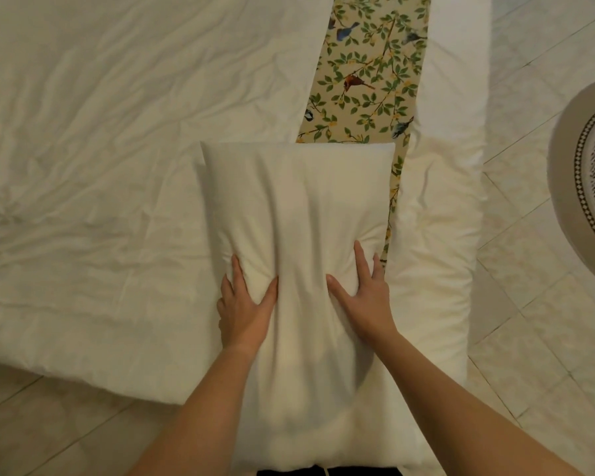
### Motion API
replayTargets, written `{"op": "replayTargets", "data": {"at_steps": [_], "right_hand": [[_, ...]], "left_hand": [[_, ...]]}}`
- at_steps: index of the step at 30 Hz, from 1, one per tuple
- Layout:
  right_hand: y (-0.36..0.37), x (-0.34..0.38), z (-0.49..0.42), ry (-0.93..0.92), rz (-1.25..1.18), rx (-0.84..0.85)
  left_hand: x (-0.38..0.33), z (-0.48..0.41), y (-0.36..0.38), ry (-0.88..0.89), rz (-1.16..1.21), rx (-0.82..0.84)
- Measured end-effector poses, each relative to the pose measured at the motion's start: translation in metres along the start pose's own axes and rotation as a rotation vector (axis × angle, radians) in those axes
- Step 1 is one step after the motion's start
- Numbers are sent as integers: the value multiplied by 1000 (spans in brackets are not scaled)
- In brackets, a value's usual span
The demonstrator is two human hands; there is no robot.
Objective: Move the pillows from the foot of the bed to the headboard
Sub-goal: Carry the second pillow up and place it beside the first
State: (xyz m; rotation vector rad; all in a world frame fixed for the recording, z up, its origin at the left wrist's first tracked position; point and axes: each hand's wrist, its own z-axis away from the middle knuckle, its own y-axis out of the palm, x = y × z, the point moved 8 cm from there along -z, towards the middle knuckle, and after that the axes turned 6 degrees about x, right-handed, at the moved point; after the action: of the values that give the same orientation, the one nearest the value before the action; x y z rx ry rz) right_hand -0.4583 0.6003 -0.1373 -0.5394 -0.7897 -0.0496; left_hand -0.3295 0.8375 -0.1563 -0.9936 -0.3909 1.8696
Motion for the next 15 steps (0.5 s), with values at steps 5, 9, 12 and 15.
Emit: {"op": "replayTargets", "data": {"at_steps": [5, 9, 12, 15], "right_hand": [[-4, 18, 23, -28, 23, -13], [-5, 31, 41, -33, 61, -17], [-7, 44, 61, -31, 89, -8], [-13, 57, 80, -27, 140, -13]], "left_hand": [[-16, 26, -10, -37, -83, -49], [-26, 48, -22, -42, -57, -66], [-39, 79, -35, -19, -85, -95], [-50, 107, -49, -4, -156, -142]]}}
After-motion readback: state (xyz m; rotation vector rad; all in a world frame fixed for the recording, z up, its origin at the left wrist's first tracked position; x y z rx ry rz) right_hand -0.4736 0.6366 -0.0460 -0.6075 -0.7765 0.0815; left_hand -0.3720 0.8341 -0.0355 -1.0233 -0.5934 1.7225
